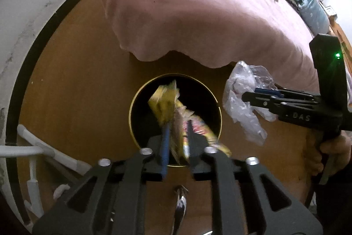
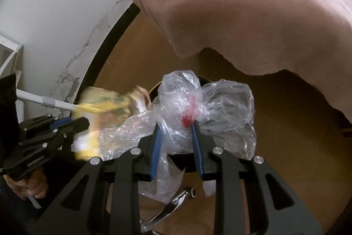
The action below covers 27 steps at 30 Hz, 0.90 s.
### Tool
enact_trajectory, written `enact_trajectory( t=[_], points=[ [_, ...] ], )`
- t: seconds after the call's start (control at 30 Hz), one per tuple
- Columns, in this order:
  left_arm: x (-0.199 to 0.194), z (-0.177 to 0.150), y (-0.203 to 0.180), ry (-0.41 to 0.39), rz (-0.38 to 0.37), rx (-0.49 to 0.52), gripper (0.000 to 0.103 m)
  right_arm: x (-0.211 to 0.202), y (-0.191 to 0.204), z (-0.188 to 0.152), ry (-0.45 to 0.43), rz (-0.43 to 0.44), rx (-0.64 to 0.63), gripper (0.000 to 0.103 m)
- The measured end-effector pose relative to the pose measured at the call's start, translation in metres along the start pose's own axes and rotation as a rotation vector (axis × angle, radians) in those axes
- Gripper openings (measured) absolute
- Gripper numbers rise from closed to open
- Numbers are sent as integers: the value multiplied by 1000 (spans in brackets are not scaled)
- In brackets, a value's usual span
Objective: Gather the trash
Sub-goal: 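Carry both items to the black bin and open both tools to drop them, then grasp the blue-white packet with the right tool while the left tool grasps the pink box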
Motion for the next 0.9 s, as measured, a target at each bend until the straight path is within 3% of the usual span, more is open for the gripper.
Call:
enact_trajectory(
  t=[0.03, 0.07, 0.27, 0.37, 0.43, 0.47, 0.5, 0.6, 0.7, 0.83, 0.9],
  points=[
    [-1, 2, 2, -7, 12, -1, 52, -2, -3, -3, 3, -3, -4, 27],
    [-2, 5, 4, -21, 22, -3, 57, 0, -4, -6, 8, -11, -14, 27],
    [-37, 11, 7, -69, 62, 8, 61, 17, 10, -15, 56, -25, -62, 27],
    [-76, 12, 3, -132, 88, 25, 71, 28, 22, -18, 75, -50, -95, 29],
    [-106, 12, -1, -176, 100, 38, 77, 35, 31, -17, 84, -55, -106, 48],
    [-121, 13, -3, -197, 107, 47, 79, 35, 36, -16, 83, -63, -112, 65],
    [-137, 12, -6, -216, 114, 54, 83, 33, 39, -15, 74, -73, -118, 70],
    [-191, 4, -7, -286, 165, 68, 90, 24, 53, -12, 60, -98, -145, 70],
    [-253, -16, -2, -339, 203, 46, 90, 2, 76, -4, 34, -110, -182, 70],
    [-335, -60, 20, -417, 279, -16, 93, -65, 152, 13, -98, -67, -320, 71],
    [-376, -90, 37, -449, 339, -67, 93, -98, 192, 18, -162, -24, -389, 77]
  ],
)
Point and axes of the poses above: each gripper's, at about its wrist camera, not at the fingertips, and x roughly the way its jaws point, y to its left, z to its top, the point moved 4 cm from there along x, roughly the way its jaws point, and after that the axes turned 8 degrees about -y, right-handed, at the moved point
